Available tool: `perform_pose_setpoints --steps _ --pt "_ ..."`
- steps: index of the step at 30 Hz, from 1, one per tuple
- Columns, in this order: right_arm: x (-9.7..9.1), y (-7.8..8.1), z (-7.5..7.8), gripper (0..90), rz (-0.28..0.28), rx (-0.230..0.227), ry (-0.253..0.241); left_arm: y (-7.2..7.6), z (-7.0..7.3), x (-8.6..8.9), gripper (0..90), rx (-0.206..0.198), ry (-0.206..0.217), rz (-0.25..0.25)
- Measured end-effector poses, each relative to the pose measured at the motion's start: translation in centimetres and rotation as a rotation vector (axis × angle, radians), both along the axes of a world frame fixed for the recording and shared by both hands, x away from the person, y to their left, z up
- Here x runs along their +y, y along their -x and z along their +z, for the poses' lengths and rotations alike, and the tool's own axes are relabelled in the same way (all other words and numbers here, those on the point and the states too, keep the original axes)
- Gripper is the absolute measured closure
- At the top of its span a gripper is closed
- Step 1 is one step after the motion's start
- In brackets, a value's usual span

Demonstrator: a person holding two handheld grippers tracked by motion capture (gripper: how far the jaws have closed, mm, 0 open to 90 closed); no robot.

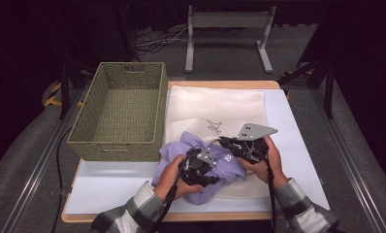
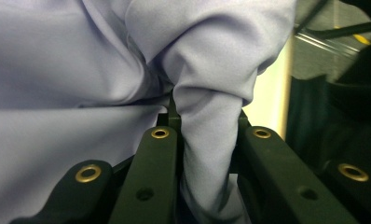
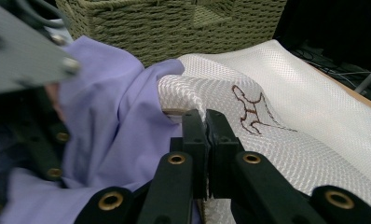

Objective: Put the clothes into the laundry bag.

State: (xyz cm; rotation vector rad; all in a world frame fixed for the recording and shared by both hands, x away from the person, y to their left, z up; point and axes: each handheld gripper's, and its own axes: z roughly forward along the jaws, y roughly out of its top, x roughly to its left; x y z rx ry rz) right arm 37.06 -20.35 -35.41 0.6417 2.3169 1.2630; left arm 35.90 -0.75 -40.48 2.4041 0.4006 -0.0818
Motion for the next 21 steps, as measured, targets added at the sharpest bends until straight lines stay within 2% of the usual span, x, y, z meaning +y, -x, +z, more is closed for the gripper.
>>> perform_pose_setpoints --steps 1,3,5,8,10,12,14,18,20,21 --pt "0.0 0.1 0.0 88.1 0.001 0.001 0.000 -0.4 -0.2 -0.3 80.5 0.017 0.003 0.013" --pt "0.1 0.2 0.0 88.1 0.006 0.001 0.002 -0.9 -0.3 -0.7 80.4 0.003 -0.016 0.049" --pt "0.0 0.3 0.0 88.1 0.008 0.000 0.002 -1.6 -0.4 -0.8 80.4 0.012 -0.026 0.086" --pt "0.0 0.4 0.1 88.1 0.012 0.003 0.000 -2.3 -0.4 -1.1 80.4 -0.026 -0.077 0.152" --pt "0.0 0.5 0.1 88.1 0.016 0.004 0.002 -3.0 -0.5 -1.2 80.3 -0.012 -0.072 0.188" --pt "0.0 0.6 0.1 88.1 0.023 0.001 0.004 -3.3 -0.6 -1.4 80.2 -0.023 -0.078 0.211" --pt "0.1 0.7 0.0 88.1 0.026 0.002 0.008 -3.5 -0.7 -1.6 79.9 -0.014 -0.050 0.245" --pt "0.1 0.8 -0.2 88.1 0.026 0.005 0.016 -3.8 -0.7 -2.0 78.6 -0.022 -0.009 0.309" --pt "0.1 0.8 -0.3 88.1 0.026 0.000 0.027 -3.7 -0.6 -2.0 76.5 -0.027 0.032 0.289" --pt "0.1 0.8 -0.4 88.1 0.023 -0.005 0.035 -3.5 -0.6 -2.0 73.3 -0.032 0.040 0.283"
